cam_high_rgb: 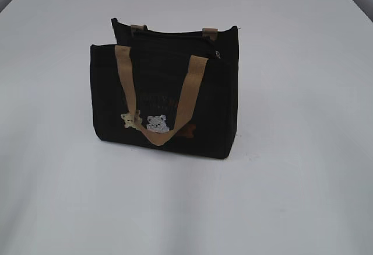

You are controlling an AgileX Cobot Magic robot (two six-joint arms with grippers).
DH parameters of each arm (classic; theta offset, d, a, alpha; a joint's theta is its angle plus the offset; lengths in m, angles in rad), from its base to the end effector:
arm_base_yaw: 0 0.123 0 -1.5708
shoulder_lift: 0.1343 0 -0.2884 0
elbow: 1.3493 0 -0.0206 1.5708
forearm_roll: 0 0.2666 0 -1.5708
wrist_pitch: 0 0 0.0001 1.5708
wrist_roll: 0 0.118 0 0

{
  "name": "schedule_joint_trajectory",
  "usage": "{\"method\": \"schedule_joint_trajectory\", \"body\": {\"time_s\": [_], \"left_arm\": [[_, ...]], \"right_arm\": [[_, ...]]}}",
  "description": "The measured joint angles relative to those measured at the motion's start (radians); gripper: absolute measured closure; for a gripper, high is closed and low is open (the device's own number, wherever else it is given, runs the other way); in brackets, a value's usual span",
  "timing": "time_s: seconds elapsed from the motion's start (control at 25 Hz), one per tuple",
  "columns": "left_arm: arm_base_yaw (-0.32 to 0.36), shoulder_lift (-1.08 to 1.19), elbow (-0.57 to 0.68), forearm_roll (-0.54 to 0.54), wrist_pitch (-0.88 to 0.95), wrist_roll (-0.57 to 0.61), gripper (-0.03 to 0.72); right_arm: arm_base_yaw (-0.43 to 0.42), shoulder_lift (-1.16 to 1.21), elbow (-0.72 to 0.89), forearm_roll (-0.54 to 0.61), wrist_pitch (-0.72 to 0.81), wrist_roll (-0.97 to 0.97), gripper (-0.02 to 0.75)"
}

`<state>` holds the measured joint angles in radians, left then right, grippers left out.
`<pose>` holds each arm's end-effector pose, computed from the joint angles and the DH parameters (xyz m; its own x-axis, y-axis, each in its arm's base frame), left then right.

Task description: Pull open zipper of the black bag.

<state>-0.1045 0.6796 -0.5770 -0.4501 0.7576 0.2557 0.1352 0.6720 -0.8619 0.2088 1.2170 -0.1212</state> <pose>0.1489 -0.0511 0.2748 -0.6807 -0.0071 -0.7326 0.2681 0.9282 -0.2581 0.1158 0.0389 0.3309 -0.7832 -0.1540 -0.6025 -0.2848 0.9501 0.1275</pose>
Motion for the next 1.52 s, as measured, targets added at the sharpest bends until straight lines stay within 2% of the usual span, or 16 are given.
{"method": "schedule_joint_trajectory", "body": {"time_s": [0.16, 0.28, 0.44, 0.56, 0.76, 1.52], "left_arm": [[0.000, -0.184, 0.000, 0.300, 0.191, -0.214, 0.393], [0.000, -0.353, 0.000, 0.423, 0.281, -0.256, 0.409], [0.000, -0.552, 0.034, 0.501, 0.287, -0.271, 0.421], [0.000, -0.668, 0.050, 0.514, 0.297, -0.269, 0.428], [0.000, -0.683, 0.054, 0.488, 0.299, -0.240, 0.430], [0.000, -0.689, 0.055, 0.482, 0.299, -0.236, 0.442]], "right_arm": [[0.000, -0.156, 0.130, -0.062, 0.000, 0.003, 0.365], [0.000, -0.276, 0.221, -0.099, -0.009, -0.005, 0.376], [0.000, -0.428, 0.338, -0.116, -0.077, -0.025, 0.399], [0.000, -0.547, 0.373, -0.122, -0.103, -0.028, 0.412], [0.000, -0.675, 0.374, -0.124, -0.111, -0.026, 0.440], [-0.002, -0.679, 0.376, -0.146, -0.117, 0.006, 0.451]]}}
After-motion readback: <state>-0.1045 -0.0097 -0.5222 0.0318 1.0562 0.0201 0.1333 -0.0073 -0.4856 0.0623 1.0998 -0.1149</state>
